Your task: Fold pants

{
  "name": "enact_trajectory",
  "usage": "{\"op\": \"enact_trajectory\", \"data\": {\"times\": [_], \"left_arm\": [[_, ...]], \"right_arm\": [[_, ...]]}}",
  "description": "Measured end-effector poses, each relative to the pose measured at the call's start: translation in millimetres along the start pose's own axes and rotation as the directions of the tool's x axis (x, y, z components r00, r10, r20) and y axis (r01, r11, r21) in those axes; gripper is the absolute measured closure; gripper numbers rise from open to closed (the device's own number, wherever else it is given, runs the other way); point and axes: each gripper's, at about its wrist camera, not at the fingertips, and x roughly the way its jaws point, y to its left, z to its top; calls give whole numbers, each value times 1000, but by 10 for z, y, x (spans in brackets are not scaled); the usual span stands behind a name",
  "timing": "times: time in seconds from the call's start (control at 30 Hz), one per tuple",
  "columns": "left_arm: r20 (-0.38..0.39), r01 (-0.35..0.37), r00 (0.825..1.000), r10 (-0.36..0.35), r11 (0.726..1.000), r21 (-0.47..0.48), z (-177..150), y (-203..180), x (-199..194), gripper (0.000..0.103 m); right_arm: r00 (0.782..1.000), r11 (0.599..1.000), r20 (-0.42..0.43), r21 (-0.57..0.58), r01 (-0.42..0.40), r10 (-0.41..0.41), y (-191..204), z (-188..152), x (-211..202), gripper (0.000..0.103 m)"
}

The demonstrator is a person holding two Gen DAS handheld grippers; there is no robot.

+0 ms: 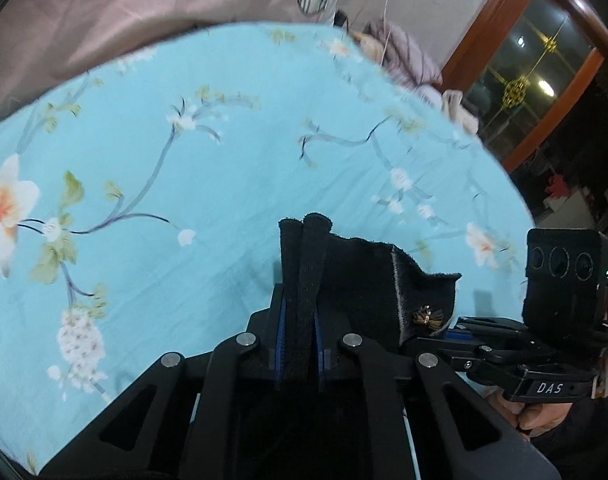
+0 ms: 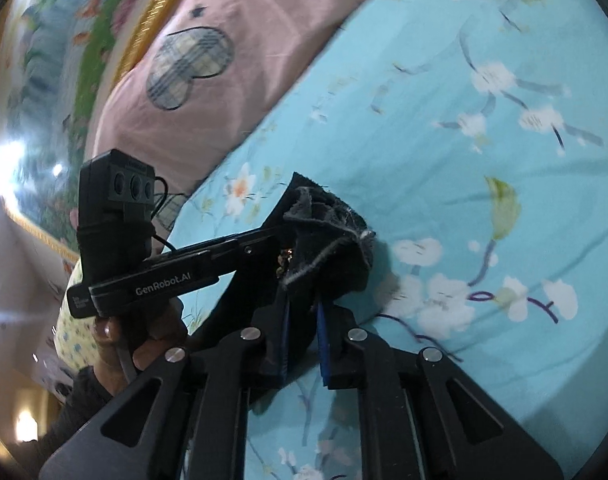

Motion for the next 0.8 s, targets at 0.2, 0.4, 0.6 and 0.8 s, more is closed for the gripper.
{"op": "enact_trajectory", "data": {"times": [0.2, 0.4, 0.6, 0.8], "left_arm": [[113, 25, 993, -24, 1000, -3, -160, -40, -695, 93], [215, 30, 976, -23, 999, -29, -533, 9, -1276, 93], [272, 20, 962, 4, 996, -86, -957, 169, -1617, 94], [301, 45, 954, 7, 985, -166, -1341, 413, -1764, 94]], "right_arm": [[994, 987, 13, -123, -103, 105, 453, -17, -167, 92], [970, 942, -61, -231, -244, 237, 957, -199, -160, 92], [950, 907, -151, -286, -308, 274, 1326, -446, 36, 92], [937, 891, -232, -317, -326, 261, 1500, -662, 272, 92]]}}
